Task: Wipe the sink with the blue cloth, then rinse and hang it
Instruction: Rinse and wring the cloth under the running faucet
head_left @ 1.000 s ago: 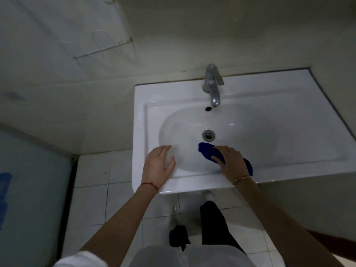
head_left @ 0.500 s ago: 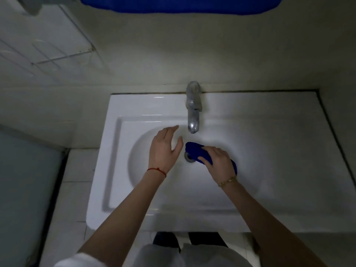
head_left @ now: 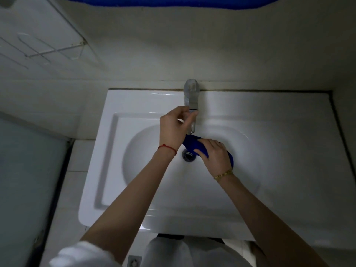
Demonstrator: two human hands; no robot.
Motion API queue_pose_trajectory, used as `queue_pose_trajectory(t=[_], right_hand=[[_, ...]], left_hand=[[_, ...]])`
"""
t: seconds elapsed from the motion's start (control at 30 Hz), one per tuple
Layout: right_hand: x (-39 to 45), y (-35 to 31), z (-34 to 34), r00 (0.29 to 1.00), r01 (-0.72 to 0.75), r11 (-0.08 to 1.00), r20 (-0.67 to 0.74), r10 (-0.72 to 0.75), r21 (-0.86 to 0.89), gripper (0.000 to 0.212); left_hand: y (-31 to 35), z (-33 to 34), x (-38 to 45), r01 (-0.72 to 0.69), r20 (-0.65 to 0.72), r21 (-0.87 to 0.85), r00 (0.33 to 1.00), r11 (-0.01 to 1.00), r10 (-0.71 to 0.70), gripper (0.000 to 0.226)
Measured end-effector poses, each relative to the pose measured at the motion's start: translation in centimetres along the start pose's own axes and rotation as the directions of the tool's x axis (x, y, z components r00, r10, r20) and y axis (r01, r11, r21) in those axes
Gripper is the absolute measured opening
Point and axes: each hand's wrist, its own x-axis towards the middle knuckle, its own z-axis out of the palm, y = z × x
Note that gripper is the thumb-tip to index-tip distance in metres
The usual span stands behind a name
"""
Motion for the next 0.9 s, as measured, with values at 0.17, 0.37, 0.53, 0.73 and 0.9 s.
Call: queue_pose_trajectory(t=[0.17,0.37,0.53,0.73,0.9], right_hand=[[0.2,-0.4,0.2,1.000,0.006,1.000,-0.029,-0.006,-0.017,0.031],[0.4,-1.1,-0.1,0.997,0.012,0.999,-0.080,-0.015,-0.042,0.035],[-0.1,-1.1,0.1,0.996,-0.004,0.998,-0.092,-0.001,-0.056,0.032],[-0.6,-1.2,0.6,0.997,-0.027,0.997,-0.072,0.022,-0.071,0.033],[-0.3,-1.5,0.9,0.997,-0.031,0.996,-0.072,0.025,-0.081,0.033]], left_hand=[[-0.2,-0.3,0.1,0.009,0.038,-0.050,0.999,0.999,-0.007,0.018],[-0.1,-0.7,0.4,0.053,0.092,-0.106,0.995,0.993,-0.044,0.008],[-0.2,-0.7,0.6,0.080,0.097,-0.122,0.993,0.989,-0.069,0.011],[-0.3,-0.6,1.0,0.105,0.081,-0.147,0.992,0.984,-0.094,0.015],[-0.1,-0.6,1.7,0.085,0.059,-0.161,0.995,0.983,-0.077,0.017]])
